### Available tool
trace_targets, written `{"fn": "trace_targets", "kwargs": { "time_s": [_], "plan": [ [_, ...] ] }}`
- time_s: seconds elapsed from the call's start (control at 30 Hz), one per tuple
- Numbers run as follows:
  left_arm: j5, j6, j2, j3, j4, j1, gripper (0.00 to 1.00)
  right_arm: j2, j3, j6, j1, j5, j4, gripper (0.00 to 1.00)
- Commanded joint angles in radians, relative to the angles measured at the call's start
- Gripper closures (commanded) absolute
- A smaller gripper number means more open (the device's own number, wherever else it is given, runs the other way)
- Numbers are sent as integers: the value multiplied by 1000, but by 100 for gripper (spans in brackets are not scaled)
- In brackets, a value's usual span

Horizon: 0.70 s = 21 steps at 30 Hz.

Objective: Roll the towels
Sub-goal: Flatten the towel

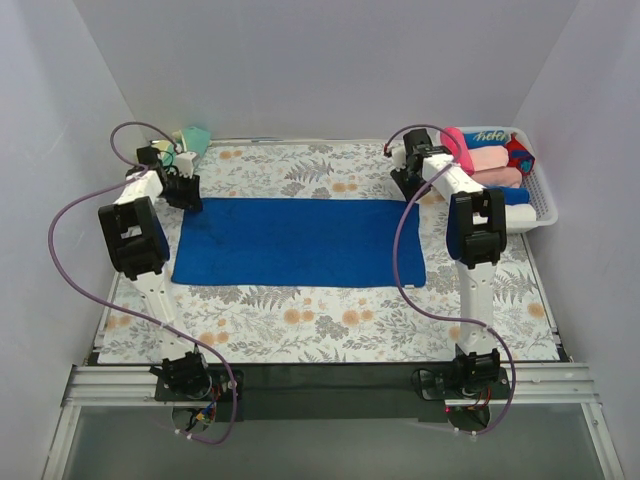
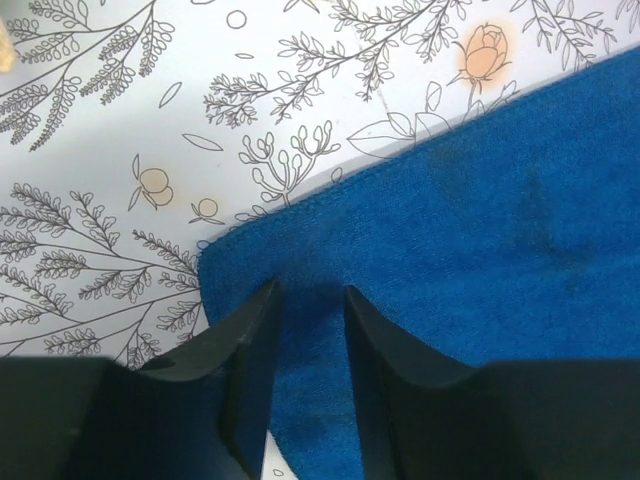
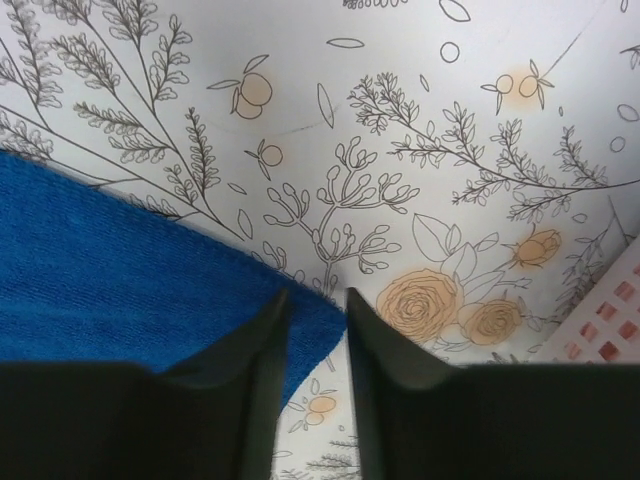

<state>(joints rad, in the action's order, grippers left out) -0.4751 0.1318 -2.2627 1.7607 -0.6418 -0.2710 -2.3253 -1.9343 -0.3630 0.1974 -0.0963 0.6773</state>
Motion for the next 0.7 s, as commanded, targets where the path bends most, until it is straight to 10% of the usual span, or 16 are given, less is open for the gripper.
{"fn": "trace_targets", "kwargs": {
  "time_s": [0.0, 0.2, 0.37, 0.67],
  "plan": [
    [-36, -37, 69, 22, -71, -14, 67, 64, -25, 16, -3, 75, 16, 63],
    [-73, -199, 320, -26, -240, -17, 60, 383, 171, -33, -1, 240, 94, 45],
    [-50, -386, 527, -312, -323, -43, 63, 584, 522, -85, 16, 311, 171, 66],
    [33, -393, 654, -760, -185, -57, 87, 626, 814, -70, 69, 279, 98, 71]
  ]
}}
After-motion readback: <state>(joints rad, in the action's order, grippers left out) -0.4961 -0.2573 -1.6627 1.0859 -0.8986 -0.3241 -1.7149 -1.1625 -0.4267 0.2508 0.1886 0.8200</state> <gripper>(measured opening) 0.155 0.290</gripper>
